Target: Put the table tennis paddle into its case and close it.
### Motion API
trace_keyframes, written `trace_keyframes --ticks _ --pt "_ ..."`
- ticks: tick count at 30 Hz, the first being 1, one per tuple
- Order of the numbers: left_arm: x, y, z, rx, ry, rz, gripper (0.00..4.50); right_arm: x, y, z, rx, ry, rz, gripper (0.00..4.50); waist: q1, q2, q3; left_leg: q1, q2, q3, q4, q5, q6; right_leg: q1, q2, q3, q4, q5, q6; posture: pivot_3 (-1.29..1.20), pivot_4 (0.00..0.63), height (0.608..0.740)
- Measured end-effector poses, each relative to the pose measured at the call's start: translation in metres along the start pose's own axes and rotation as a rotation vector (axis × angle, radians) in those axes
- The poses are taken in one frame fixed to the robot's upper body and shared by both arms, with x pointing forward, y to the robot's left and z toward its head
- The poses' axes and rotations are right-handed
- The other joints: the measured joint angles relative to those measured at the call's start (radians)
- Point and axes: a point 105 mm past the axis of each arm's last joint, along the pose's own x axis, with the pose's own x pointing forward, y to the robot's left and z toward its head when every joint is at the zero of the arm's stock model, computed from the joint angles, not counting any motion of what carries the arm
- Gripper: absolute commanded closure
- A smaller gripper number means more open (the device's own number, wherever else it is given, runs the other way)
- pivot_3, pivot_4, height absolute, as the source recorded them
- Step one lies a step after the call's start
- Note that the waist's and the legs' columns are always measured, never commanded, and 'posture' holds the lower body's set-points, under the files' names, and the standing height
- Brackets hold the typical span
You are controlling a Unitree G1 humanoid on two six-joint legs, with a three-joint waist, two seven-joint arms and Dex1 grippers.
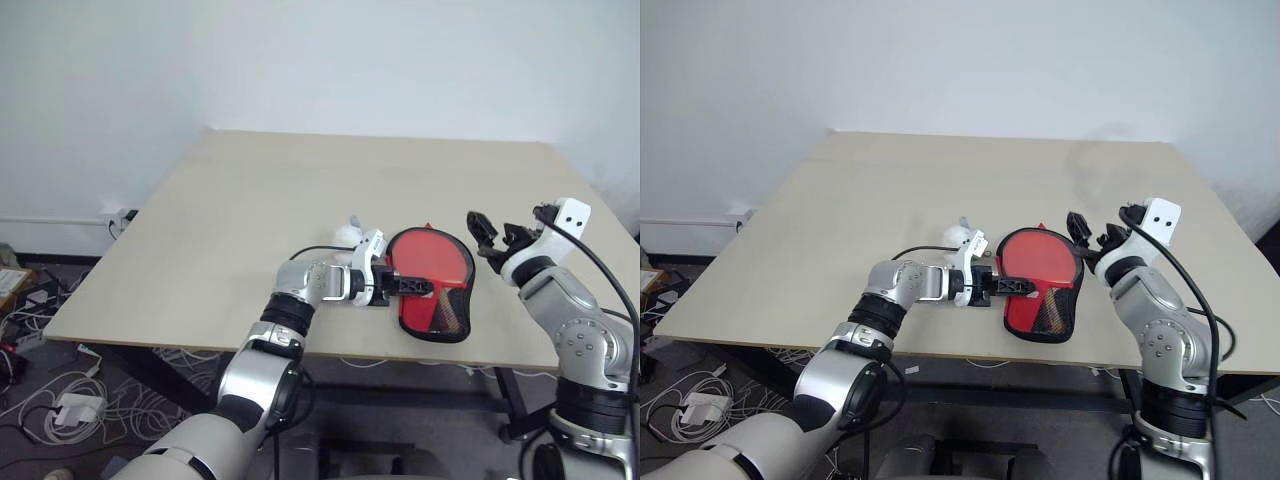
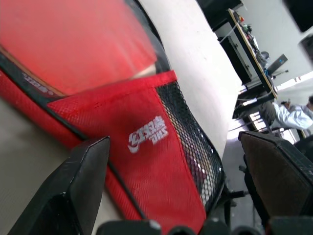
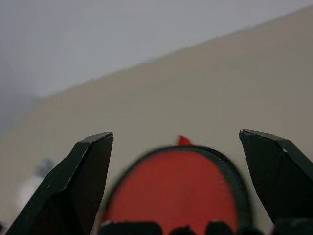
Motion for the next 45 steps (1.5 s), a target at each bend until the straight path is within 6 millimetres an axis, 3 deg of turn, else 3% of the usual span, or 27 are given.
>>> trace_keyframes --ticks 3,8,14,20,27,39,45 --pt "0.000 -0.001 -0.001 -0.048 0.006 -0.006 0.00 -0.012 -0.022 -0.009 -0.113 0.095 0.030 0.04 0.002 0.000 0.000 0.000 -0.001 0.000 0.000 0.000 0.001 0.000 0.000 0.000 -0.001 0.000 0.000 0.00 0.000 0.715" --pt "-0.001 -0.006 -0.007 -0.124 0.046 -0.038 0.00 -0.022 -0.041 -0.002 -0.174 0.120 0.031 0.04 -0.002 -0.001 0.000 0.001 0.000 -0.002 0.000 -0.001 0.001 0.000 0.000 0.000 -0.001 0.000 0.000 0.00 0.000 0.715" --pt "-0.007 -0.011 -0.011 -0.182 0.088 -0.040 0.00 -0.022 -0.045 -0.001 -0.168 0.110 0.019 0.04 0.000 -0.001 0.001 0.000 0.000 -0.003 0.001 0.000 0.000 0.001 0.000 0.000 -0.001 0.000 0.000 0.00 0.000 0.715" --pt "-0.027 -0.001 -0.004 -0.178 0.085 0.043 0.00 -0.023 -0.044 -0.016 -0.125 0.123 0.009 0.04 0.000 -0.002 0.001 0.000 0.000 -0.003 0.001 0.003 -0.005 0.001 0.000 0.000 0.000 0.000 0.000 0.00 0.000 0.715" --pt "-0.052 0.006 0.018 -0.190 0.017 0.078 0.00 -0.025 -0.048 -0.017 -0.112 0.116 -0.014 0.04 0.001 -0.002 0.001 0.000 -0.001 -0.003 0.001 0.003 -0.005 0.001 0.000 -0.001 -0.001 0.000 0.000 0.00 0.000 0.715" --pt "-0.006 -0.012 -0.011 -0.218 0.114 0.027 0.00 -0.023 -0.049 -0.013 -0.080 0.078 -0.045 0.04 0.007 -0.002 0.002 0.000 -0.001 -0.003 0.001 0.003 -0.005 0.001 0.000 0.000 0.000 0.000 0.000 0.00 0.000 0.715" --pt "-0.005 -0.010 -0.013 -0.222 0.121 0.042 0.00 -0.028 -0.050 -0.016 -0.081 0.089 -0.054 0.04 0.008 -0.002 0.002 0.000 -0.002 -0.003 0.002 0.003 -0.005 0.001 -0.001 -0.001 -0.001 0.000 0.000 0.00 0.000 0.715"
